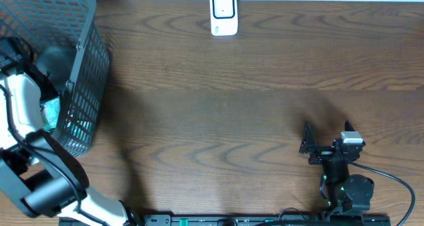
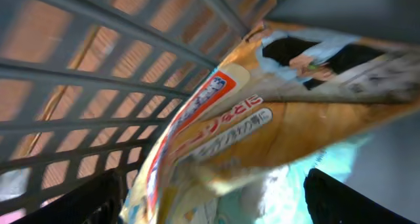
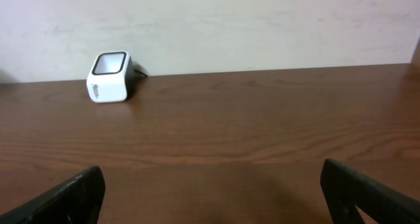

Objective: Scan the item barcode
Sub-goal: 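Lift the snack bag out and place it on the table near the scanner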

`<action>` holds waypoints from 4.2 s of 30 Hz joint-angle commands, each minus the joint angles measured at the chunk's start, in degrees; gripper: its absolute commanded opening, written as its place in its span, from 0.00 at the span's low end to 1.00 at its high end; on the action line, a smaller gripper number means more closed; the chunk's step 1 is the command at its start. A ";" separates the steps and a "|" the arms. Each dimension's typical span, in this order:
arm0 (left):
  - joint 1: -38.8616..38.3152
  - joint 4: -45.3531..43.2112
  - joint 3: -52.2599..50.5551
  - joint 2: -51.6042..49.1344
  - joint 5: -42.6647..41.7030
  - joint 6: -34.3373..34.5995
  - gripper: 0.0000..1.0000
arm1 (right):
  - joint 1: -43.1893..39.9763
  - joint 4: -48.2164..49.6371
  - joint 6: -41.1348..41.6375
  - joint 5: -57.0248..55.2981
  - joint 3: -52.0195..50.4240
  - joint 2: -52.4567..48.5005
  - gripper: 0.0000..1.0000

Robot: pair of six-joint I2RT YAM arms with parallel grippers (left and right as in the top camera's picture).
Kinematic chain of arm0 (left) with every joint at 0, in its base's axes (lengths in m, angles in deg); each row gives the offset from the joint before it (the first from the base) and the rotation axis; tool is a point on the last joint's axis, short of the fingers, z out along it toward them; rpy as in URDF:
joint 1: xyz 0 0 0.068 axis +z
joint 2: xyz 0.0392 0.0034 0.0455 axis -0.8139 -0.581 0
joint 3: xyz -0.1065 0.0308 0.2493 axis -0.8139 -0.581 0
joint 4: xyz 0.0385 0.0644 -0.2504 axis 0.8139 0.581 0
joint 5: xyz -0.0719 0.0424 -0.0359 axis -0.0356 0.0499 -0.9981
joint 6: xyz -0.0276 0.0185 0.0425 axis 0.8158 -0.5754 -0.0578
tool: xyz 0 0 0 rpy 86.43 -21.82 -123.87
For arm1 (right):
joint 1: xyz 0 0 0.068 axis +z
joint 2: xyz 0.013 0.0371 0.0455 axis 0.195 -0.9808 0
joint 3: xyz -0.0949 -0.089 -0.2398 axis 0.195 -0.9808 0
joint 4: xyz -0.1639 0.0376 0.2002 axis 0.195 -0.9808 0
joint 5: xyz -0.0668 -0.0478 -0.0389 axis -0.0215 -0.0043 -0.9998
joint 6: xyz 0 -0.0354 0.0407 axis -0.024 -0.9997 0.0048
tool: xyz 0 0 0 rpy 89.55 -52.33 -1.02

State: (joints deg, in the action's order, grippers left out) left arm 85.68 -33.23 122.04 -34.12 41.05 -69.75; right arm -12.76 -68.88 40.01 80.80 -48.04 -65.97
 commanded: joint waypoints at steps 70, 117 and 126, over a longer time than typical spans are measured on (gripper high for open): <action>-57.64 -23.82 1.46 9.22 -27.96 38.91 0.08 | 0.44 -0.24 -0.68 -0.04 -0.07 0.37 0.99; -28.04 -14.43 2.54 31.91 -15.96 21.07 0.67 | 0.44 -0.24 -0.68 -0.04 -0.07 0.37 0.99; -4.63 -4.20 2.47 29.66 -15.93 27.17 0.98 | 0.44 -0.24 -0.68 -0.04 -0.07 0.37 0.99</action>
State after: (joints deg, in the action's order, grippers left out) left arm 75.67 -40.40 123.89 -1.67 24.39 -46.10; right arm -12.76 -68.88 40.01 80.78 -48.04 -65.97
